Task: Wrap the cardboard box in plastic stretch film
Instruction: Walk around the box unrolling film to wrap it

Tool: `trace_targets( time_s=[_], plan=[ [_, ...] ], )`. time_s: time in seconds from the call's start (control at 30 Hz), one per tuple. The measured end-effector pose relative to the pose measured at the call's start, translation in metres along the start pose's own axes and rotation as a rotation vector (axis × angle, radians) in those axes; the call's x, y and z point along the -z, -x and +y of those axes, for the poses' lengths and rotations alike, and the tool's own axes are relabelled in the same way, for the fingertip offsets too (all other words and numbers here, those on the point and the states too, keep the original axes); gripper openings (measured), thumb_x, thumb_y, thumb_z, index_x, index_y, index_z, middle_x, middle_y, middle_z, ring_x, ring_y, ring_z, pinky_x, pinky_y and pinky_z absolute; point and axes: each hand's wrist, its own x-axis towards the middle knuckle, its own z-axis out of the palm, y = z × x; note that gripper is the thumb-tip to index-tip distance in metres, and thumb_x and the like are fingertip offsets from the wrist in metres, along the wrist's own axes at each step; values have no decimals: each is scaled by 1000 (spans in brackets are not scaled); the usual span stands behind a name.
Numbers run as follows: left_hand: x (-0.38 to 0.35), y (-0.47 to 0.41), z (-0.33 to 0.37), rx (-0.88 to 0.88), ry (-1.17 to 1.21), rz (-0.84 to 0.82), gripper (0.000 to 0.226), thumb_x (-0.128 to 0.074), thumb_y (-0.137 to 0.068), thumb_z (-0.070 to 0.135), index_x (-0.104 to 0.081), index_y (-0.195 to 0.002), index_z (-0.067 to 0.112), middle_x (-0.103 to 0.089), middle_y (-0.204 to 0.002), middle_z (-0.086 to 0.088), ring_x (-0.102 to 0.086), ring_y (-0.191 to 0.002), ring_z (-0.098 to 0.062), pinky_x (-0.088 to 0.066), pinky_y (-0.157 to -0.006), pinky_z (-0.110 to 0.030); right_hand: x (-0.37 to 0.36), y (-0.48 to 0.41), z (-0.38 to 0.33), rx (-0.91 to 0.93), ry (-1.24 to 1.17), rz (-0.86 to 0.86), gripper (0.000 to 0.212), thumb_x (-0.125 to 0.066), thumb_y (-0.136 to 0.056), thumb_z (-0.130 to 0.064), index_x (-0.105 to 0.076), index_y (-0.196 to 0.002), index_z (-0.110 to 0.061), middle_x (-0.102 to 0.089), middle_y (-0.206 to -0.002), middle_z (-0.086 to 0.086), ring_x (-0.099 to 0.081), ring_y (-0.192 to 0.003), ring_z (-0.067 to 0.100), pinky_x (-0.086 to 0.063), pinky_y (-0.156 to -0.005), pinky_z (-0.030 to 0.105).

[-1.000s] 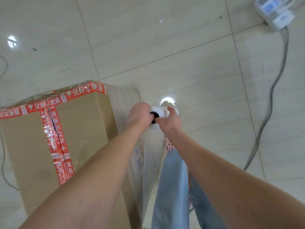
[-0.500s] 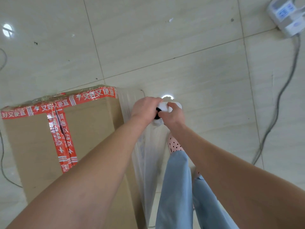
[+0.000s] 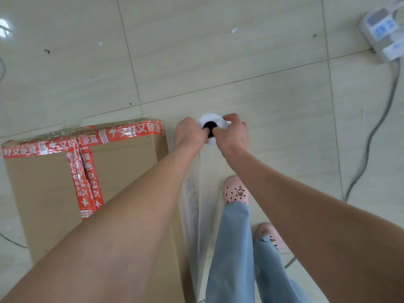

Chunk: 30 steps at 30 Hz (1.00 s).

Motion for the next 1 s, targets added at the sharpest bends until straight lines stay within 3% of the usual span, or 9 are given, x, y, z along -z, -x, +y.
trace_targets(
  time_s=[0.07, 0.17, 0.3, 0.5, 0.63, 0.7, 0.8, 0.9, 1.0],
  plan=[
    [6, -2, 3, -58, -68, 19, 22, -59, -81, 24, -64, -90, 4, -68, -94, -15, -64, -86, -31, -40, -60, -29, 4, -9, -13, 41, 66, -27, 38, -57, -78, -18, -54, -115, -25, -54, -112, 3, -59, -85, 24, -51, -69, 33],
    [14, -2, 15, -343, -284, 73, 24, -57, -84, 16, -57, -106, 7, -60, -104, -13, -59, -94, -33, -43, -67, -34, 9, -16, -20, 43, 135, -66, 36, -57, -79, -16, -56, -114, -25, -60, -111, 5, -58, -100, 29, -52, -77, 33],
    [16, -6, 34, -537, -523, 64, 24, -52, -86, 14, -56, -109, 11, -56, -107, -11, -60, -93, -33, -41, -65, -34, 15, -18, -21, 50, 136, -69, 34, -59, -79, -20, -59, -113, -24, -64, -105, 3, -59, -98, 26, -52, -75, 34],
    [20, -17, 46, -388, -447, 74, 16, -49, -83, 10, -59, -95, 11, -59, -98, -8, -56, -82, -28, -38, -61, -32, 25, -29, -36, 119, 269, -113, 32, -53, -80, -14, -63, -107, -27, -67, -97, 2, -61, -89, 24, -44, -64, 28],
    [28, -27, 44, -166, -234, 64, 5, -56, -78, 18, -57, -81, 14, -61, -85, -6, -54, -76, -27, -37, -58, -28, 23, -37, -50, 122, 266, -119, 38, -52, -82, -12, -57, -118, -22, -56, -117, 6, -57, -100, 28, -47, -72, 32],
    [36, -35, 43, -62, -119, 64, 12, -58, -77, 22, -59, -78, 10, -63, -79, -8, -61, -78, -29, -41, -58, -28, 21, -41, -56, 92, 252, -117, 43, -55, -83, -17, -50, -125, -22, -48, -123, 7, -58, -92, 26, -50, -77, 35],
    [48, -44, 38, 57, 36, 41, 22, -60, -77, 28, -63, -82, 6, -68, -81, -12, -67, -80, -29, -50, -63, -30, 16, -49, -71, 63, 188, -171, 46, -57, -81, -22, -48, -126, -23, -52, -121, 8, -56, -83, 22, -46, -70, 30],
    [56, -50, 36, 55, -17, 12, 21, -62, -77, 29, -54, -80, 10, -67, -86, -10, -65, -80, -28, -47, -61, -30, 8, -56, -84, 58, 161, -214, 42, -57, -80, -19, -52, -122, -24, -55, -119, 9, -58, -97, 26, -46, -68, 28],
    [60, -54, 43, -114, -212, 42, 22, -60, -81, 25, -48, -94, 12, -58, -93, -7, -57, -84, -28, -39, -63, -31, 4, -59, -89, 43, 159, -221, 39, -58, -79, -18, -54, -116, -26, -56, -114, 9, -60, -96, 27, -50, -67, 30]
  ],
)
